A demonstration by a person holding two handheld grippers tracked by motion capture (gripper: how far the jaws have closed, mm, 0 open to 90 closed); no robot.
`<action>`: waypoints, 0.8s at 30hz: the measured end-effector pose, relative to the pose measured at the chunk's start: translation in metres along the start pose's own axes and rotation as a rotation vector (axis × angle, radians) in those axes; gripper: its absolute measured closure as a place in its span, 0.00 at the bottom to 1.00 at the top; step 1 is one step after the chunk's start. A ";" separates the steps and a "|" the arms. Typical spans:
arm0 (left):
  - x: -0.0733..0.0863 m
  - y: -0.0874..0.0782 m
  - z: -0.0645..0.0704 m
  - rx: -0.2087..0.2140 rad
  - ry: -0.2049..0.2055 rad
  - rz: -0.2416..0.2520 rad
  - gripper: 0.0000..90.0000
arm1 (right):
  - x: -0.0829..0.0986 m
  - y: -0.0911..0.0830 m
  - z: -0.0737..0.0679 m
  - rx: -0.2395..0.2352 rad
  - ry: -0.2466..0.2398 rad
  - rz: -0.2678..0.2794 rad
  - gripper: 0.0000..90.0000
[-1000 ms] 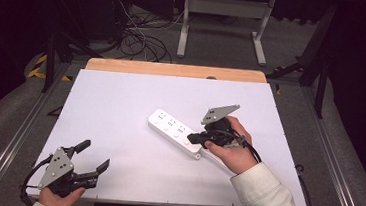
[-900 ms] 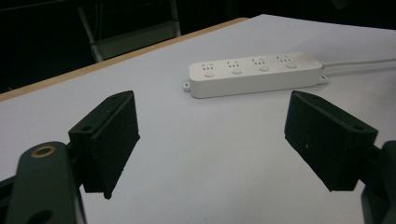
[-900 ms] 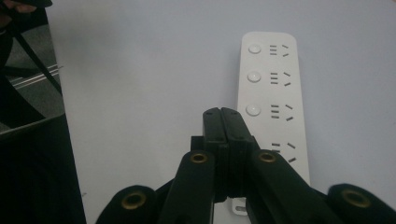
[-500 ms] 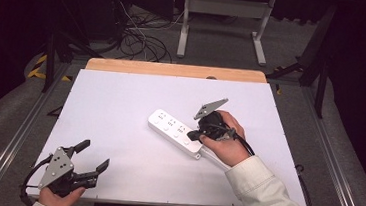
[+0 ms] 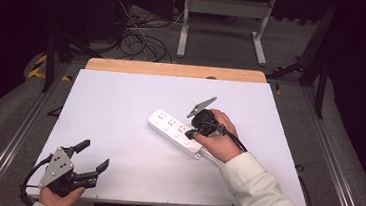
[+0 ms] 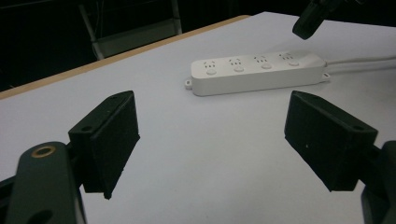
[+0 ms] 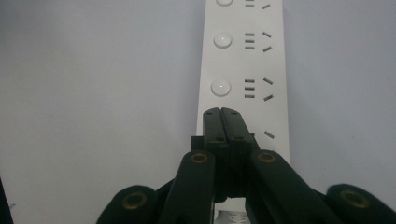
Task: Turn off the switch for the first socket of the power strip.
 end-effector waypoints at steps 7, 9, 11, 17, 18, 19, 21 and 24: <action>0.001 0.001 -0.001 -0.003 -0.001 -0.014 0.20 | 0.001 0.012 0.001 -0.003 0.009 -0.036 1.00; 0.001 0.001 -0.001 -0.004 -0.004 -0.014 0.20 | 0.001 0.015 0.000 -0.007 0.016 -0.044 1.00; 0.001 0.001 -0.001 -0.003 0.000 -0.015 0.20 | 0.002 0.017 0.001 -0.005 0.017 -0.051 1.00; 0.002 0.001 -0.001 -0.004 -0.003 -0.018 0.20 | 0.003 0.022 0.002 -0.005 0.022 -0.065 1.00; 0.002 0.001 -0.002 -0.003 0.003 -0.023 0.20 | 0.004 0.023 0.003 -0.003 0.019 -0.069 1.00; 0.002 0.002 -0.001 -0.002 -0.001 -0.024 0.20 | 0.004 0.023 0.002 -0.006 0.021 -0.069 1.00; 0.002 0.002 -0.001 -0.001 -0.002 -0.027 0.20 | 0.003 0.025 0.002 -0.006 0.026 -0.069 1.00; 0.002 0.002 -0.001 0.000 0.000 -0.027 0.20 | 0.004 0.027 0.003 0.000 0.019 -0.075 1.00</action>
Point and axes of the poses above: each handheld gripper's, and its own axes: y roughly forward along the jaws, x roughly out of its underside, z roughly to its right, the point moved 7 cm from there along y, roughly forward along the jaws, and after that the axes turned 8 degrees about -z, right-handed, at the moved point
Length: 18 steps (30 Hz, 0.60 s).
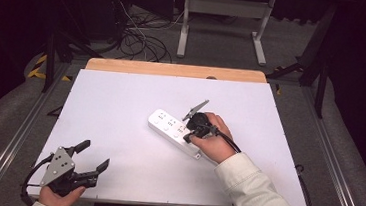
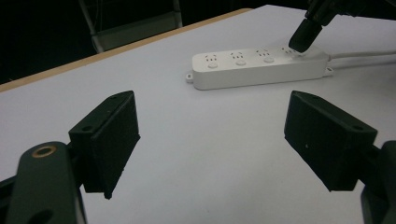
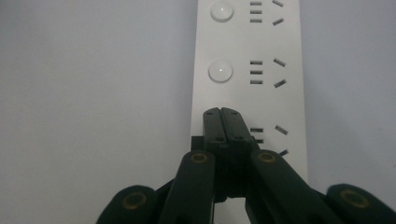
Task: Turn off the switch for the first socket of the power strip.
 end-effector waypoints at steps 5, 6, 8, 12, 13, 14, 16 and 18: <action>0.000 0.000 0.000 0.001 0.000 -0.001 0.20 | 0.000 0.004 0.000 0.004 -0.002 -0.003 1.00; 0.000 0.000 0.000 0.000 0.000 -0.001 0.20 | 0.000 0.005 -0.001 0.004 0.002 -0.003 1.00; 0.000 0.000 0.000 0.000 0.001 -0.002 0.20 | 0.000 0.005 -0.001 0.004 0.003 -0.002 1.00; 0.000 0.000 0.000 -0.001 -0.002 -0.004 0.21 | 0.001 0.005 -0.001 0.009 0.002 0.001 1.00; 0.000 0.000 0.000 -0.001 -0.002 -0.004 0.21 | 0.001 0.006 -0.001 0.011 0.003 0.002 1.00; 0.000 0.000 0.000 0.000 -0.003 -0.005 0.21 | 0.001 0.006 -0.001 0.010 0.005 0.006 1.00; 0.000 0.000 0.000 0.000 -0.006 -0.005 0.21 | 0.002 0.007 -0.001 0.017 0.001 0.009 1.00; 0.001 0.000 0.000 0.000 -0.005 -0.006 0.21 | 0.002 0.007 -0.001 0.018 -0.001 0.009 1.00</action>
Point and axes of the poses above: each handheld gripper's, and its own axes: y roughly forward along the jaws, x roughly out of its underside, z roughly to its right, the point moved 7 cm from there along y, roughly forward along the jaws, and after that the axes turned 8 degrees about -z, right-handed, at the moved point
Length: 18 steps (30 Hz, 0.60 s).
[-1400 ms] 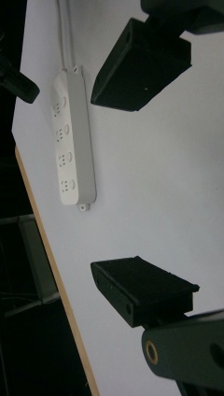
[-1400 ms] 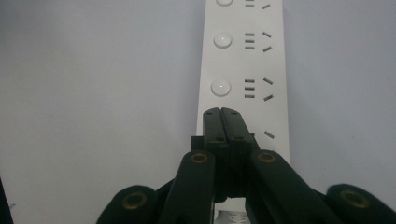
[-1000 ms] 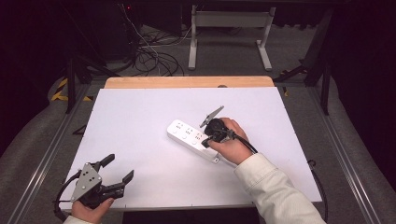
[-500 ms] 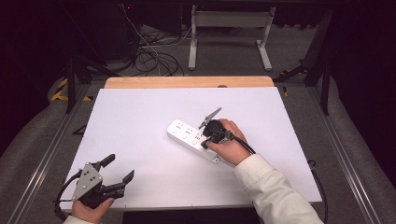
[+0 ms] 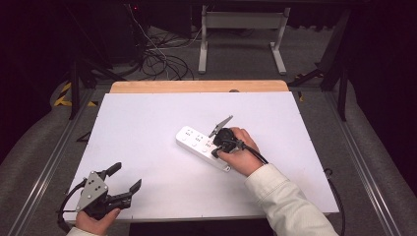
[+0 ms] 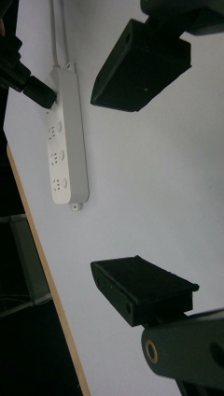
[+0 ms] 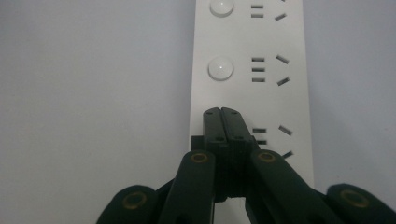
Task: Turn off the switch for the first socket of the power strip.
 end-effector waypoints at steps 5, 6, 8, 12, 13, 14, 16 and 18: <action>0.000 0.000 0.000 -0.003 0.000 -0.001 0.21 | 0.000 0.001 -0.002 0.013 -0.005 -0.001 1.00; 0.000 0.000 0.000 -0.003 0.000 -0.001 0.21 | 0.000 0.001 -0.002 0.014 -0.004 -0.001 1.00; 0.000 0.000 0.000 -0.003 -0.001 -0.001 0.21 | 0.000 0.001 -0.002 0.016 -0.003 -0.001 1.00; 0.000 0.000 0.000 0.000 -0.001 -0.001 0.21 | 0.000 0.001 -0.001 0.021 -0.002 -0.006 1.00; 0.000 0.000 0.000 0.000 -0.002 0.000 0.21 | 0.000 0.001 -0.001 0.008 0.009 -0.004 1.00; 0.000 0.000 0.000 0.000 -0.002 0.000 0.21 | 0.000 0.001 -0.001 0.005 0.010 -0.004 1.00; 0.000 0.000 0.000 0.000 -0.001 0.000 0.21 | 0.000 0.001 0.000 0.007 0.011 -0.005 1.00; 0.000 0.000 0.000 0.000 0.000 0.000 0.21 | 0.000 0.001 -0.001 0.007 0.014 -0.005 1.00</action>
Point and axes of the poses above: each handheld gripper's, and its own axes: y roughly forward along the jaws, x roughly out of its underside, z roughly to its right, the point moved 7 cm from there along y, roughly forward along the jaws, and after that the axes turned 8 degrees about -z, right-handed, at the moved point
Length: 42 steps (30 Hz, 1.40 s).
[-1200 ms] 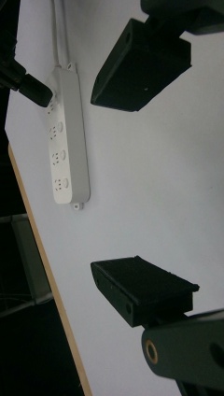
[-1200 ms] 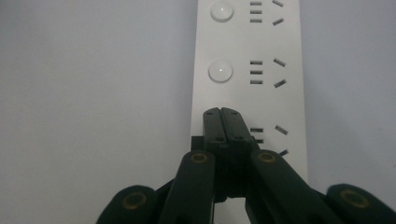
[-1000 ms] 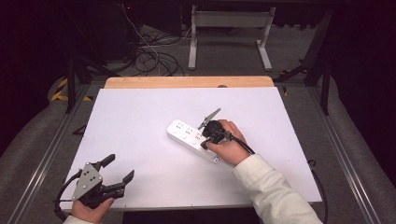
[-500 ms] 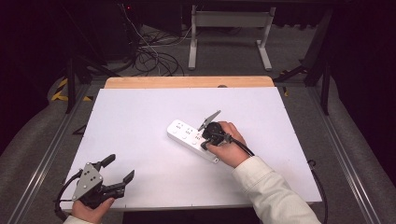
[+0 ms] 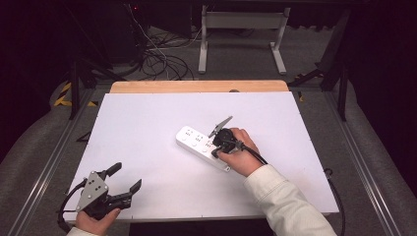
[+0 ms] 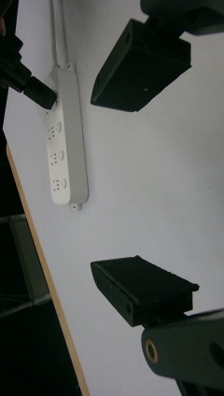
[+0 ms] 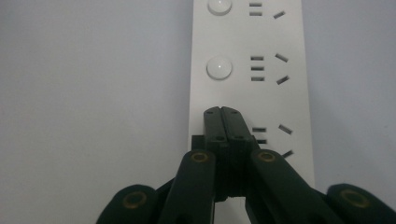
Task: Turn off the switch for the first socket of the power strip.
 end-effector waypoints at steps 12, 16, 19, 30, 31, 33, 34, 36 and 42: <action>0.000 0.000 0.000 0.000 0.008 -0.003 0.21 | -0.001 0.001 -0.002 0.043 -0.021 -0.023 1.00; 0.000 0.000 -0.001 0.000 -0.005 0.000 0.21 | -0.008 -0.015 -0.002 0.001 -0.017 0.106 1.00; 0.001 0.001 -0.001 0.005 -0.006 -0.005 0.21 | -0.012 -0.031 -0.004 0.000 -0.016 0.166 1.00; 0.000 0.000 0.000 0.001 0.001 -0.001 0.21 | -0.013 -0.052 -0.008 0.026 -0.017 0.201 1.00; 0.000 0.000 0.000 0.001 0.000 -0.001 0.21 | -0.012 -0.053 -0.009 0.027 -0.017 0.203 1.00; 0.000 0.000 0.000 0.000 0.000 0.000 0.21 | -0.012 -0.056 -0.009 0.027 -0.018 0.214 1.00; 0.000 0.000 0.000 0.000 0.000 0.000 0.21 | -0.012 -0.057 -0.010 0.023 -0.019 0.216 1.00; 0.000 0.000 0.000 0.001 -0.002 0.002 0.21 | -0.013 -0.058 -0.011 0.026 -0.025 0.219 1.00; 0.000 0.000 0.000 0.002 0.001 0.000 0.21 | -0.014 -0.062 -0.013 0.031 -0.036 0.232 1.00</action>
Point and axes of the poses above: each handheld gripper's, and its own axes: y roughly forward along the jaws, x roughly out of its underside, z roughly to its right, the point moved 7 cm from there along y, roughly forward along the jaws, and after that the axes turned 8 degrees about -z, right-handed, at the moved point
